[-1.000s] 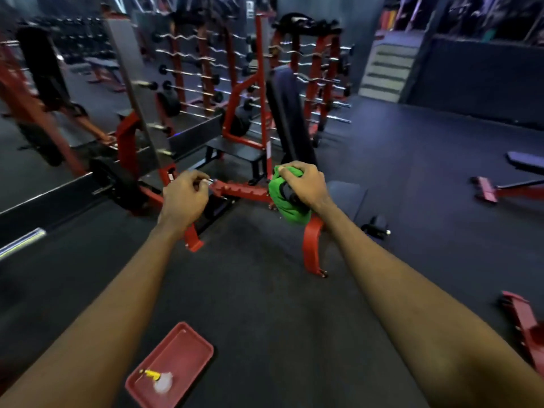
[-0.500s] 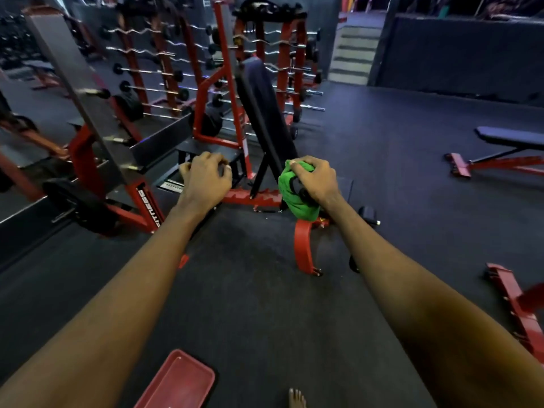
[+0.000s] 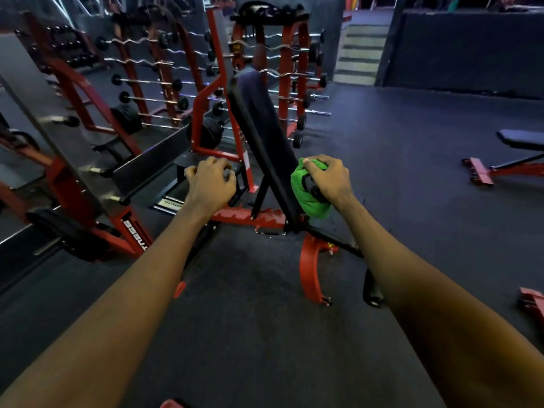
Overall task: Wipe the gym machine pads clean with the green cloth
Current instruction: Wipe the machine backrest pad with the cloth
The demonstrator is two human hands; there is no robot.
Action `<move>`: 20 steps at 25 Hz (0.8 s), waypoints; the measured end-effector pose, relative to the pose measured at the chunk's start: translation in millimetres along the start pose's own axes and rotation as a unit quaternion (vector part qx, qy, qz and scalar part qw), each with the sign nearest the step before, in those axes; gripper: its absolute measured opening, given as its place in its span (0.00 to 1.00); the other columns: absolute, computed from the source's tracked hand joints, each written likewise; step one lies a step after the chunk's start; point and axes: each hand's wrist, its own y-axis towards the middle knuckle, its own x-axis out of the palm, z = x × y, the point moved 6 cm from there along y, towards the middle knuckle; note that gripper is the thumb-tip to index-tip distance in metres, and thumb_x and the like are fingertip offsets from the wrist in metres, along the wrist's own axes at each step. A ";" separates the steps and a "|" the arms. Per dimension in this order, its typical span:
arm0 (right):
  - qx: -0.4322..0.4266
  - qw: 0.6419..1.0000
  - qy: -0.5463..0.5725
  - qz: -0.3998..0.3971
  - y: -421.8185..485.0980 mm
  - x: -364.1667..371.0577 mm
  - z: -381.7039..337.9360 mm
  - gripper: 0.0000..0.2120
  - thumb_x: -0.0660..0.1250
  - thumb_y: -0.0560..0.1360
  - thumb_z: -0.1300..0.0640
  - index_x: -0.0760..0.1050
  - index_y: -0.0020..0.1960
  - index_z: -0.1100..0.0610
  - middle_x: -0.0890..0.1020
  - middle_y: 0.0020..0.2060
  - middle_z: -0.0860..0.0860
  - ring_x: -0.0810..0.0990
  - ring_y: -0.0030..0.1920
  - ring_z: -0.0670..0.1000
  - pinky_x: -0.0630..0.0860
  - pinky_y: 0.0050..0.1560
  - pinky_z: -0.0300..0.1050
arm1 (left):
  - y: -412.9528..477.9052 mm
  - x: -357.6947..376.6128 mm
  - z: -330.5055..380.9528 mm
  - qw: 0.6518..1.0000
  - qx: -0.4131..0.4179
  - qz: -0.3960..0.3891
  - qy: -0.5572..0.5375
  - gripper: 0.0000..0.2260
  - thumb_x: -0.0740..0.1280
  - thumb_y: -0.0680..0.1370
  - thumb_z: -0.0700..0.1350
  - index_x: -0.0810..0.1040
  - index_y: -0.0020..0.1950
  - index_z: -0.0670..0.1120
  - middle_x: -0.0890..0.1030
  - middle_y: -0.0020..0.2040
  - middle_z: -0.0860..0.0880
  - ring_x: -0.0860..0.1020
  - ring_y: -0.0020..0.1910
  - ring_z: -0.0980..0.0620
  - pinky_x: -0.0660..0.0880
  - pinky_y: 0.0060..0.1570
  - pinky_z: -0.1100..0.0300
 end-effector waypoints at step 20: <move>0.018 0.998 -0.045 0.035 336.1 109.2 26.1 0.12 0.67 0.77 0.45 0.84 0.57 0.47 0.85 0.54 0.50 0.82 0.55 0.51 0.73 0.52 0.41 | 354.0 141.2 -68.0 0.995 0.096 -0.007 0.013 0.10 0.64 0.78 0.45 0.79 0.58 0.46 0.76 0.59 0.46 0.73 0.62 0.45 0.61 0.63 0.46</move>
